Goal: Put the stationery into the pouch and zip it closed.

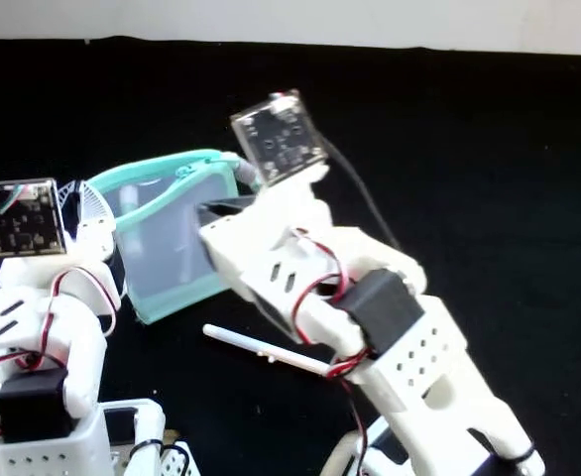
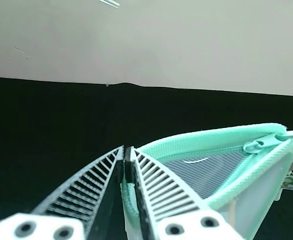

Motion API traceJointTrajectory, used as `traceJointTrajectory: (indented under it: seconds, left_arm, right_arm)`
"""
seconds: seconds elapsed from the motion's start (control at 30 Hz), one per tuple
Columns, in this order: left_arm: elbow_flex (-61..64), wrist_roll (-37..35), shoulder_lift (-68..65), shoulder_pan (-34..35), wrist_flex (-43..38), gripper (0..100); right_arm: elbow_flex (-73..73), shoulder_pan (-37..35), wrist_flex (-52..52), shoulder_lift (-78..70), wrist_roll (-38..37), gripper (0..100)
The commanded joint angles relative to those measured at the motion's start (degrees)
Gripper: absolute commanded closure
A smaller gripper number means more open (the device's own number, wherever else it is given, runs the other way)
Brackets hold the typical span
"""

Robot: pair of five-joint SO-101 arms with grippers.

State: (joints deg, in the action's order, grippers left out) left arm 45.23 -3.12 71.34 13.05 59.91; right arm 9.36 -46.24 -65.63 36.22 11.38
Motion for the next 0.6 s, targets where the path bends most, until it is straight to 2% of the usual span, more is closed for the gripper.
traceJointTrajectory:
  seconds: [0.0,0.13,0.27,0.47,0.57]
  left_arm:
    - [-0.7,0.2,2.3,0.8,1.9,99]
    - [-0.2,0.2,3.1,0.8,2.0,99]
    - [-0.6,0.0,3.1,2.2,1.8,99]
    - [-0.6,-0.1,3.1,11.4,-0.8,99]
    - [-0.6,-0.1,3.1,13.1,-1.8,99]
  right_arm:
    - [-1.2,2.7,-7.2,3.3,-1.4,98.8]
    - [5.5,3.0,-14.5,6.3,-10.9,93.0]
    - [15.4,5.9,-15.4,10.5,-18.5,82.4]
    - [30.5,8.0,-14.1,17.5,-27.1,81.3]
    - [38.5,8.0,-10.5,20.1,-28.7,81.3]
